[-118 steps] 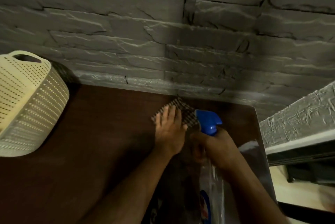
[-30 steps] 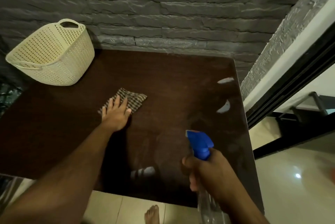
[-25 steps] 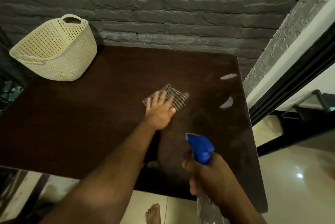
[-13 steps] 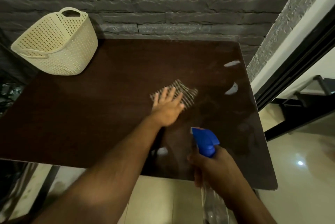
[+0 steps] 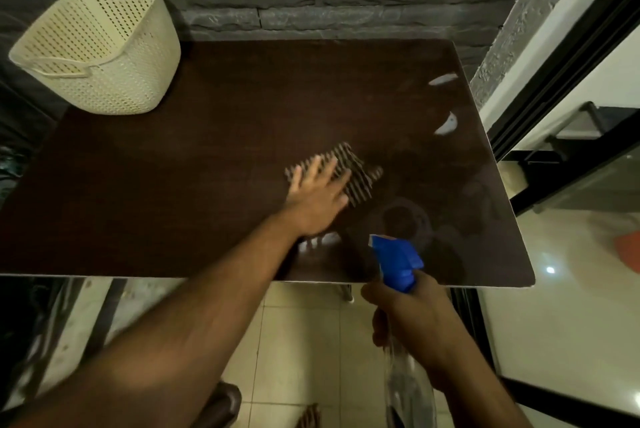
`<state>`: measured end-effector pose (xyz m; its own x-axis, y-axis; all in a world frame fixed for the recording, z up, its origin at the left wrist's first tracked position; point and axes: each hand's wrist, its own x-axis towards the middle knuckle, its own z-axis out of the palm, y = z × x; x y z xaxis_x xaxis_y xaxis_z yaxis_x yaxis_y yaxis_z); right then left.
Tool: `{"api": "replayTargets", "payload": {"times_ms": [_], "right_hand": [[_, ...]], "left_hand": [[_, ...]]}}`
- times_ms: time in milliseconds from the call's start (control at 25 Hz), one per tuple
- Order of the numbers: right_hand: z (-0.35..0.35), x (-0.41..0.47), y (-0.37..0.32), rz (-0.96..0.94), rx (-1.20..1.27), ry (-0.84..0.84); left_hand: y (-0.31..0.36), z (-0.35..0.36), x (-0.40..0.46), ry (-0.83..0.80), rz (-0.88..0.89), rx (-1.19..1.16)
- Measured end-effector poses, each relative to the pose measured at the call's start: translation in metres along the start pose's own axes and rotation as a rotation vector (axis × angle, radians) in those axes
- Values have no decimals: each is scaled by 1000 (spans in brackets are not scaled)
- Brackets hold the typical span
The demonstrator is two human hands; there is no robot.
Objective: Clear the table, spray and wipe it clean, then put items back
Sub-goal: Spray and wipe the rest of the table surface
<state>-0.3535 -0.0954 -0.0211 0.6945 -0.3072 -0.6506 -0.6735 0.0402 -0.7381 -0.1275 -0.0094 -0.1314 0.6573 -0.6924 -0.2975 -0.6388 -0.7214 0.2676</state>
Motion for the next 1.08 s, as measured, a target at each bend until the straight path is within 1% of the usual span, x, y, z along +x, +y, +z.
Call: {"api": "replayTargets", "payload": {"times_ms": [40, 80, 120, 160, 240, 280, 320, 360, 400, 440, 520, 560, 600, 640, 720, 800, 880, 920, 960, 1080], "right_hand": [[1, -5, 2, 12, -6, -1], [1, -10, 4, 27, -12, -10], [0, -16, 5, 37, -21, -24], [-1, -20, 7, 39, -31, -36], [-4, -25, 11, 30, -38, -44], [-6, -27, 14, 22, -39, -42], [-7, -30, 17, 12, -45, -42], [-7, -32, 20, -3, -54, -40], [-7, -34, 23, -22, -64, -39], [-8, -37, 27, -37, -73, -39], [-10, -45, 33, -48, -82, -55], [-12, -48, 35, -53, -90, -67], [-14, -50, 37, -58, -98, -79], [-17, -52, 39, -65, -105, -87], [-23, -55, 44, -85, -96, -96], [-25, -60, 48, -107, -82, -99], [-26, -65, 52, -129, -84, -105], [-27, -67, 53, -136, -77, -109], [-28, -67, 54, -139, -66, -111], [-32, -65, 59, -139, -59, -94]], "left_hand": [[4, 17, -33, -3, 116, 4], [-6, 26, -62, 23, 155, -2], [-27, 24, -81, 48, 109, -8], [-53, 15, -90, 63, -11, 15], [-95, -13, -81, 55, -308, 8], [-102, -26, -66, 46, -434, -22], [-95, -33, -51, 49, -519, -47], [-74, -33, -37, 57, -539, -52], [-47, -26, -28, 57, -486, -47], [-18, -12, -27, 58, -381, -40], [25, 24, -57, 56, -146, -20], [28, 38, -82, 67, -92, -2], [19, 47, -106, 95, -95, 4], [4, 49, -126, 116, -142, -5], [-27, 40, -146, 121, -312, -11], [-39, 20, -132, 82, -490, -52], [-20, 6, -103, 84, -602, -92], [-2, 6, -92, 96, -608, -102], [15, 11, -86, 105, -569, -104], [61, 51, -103, 125, -345, -44]]}}
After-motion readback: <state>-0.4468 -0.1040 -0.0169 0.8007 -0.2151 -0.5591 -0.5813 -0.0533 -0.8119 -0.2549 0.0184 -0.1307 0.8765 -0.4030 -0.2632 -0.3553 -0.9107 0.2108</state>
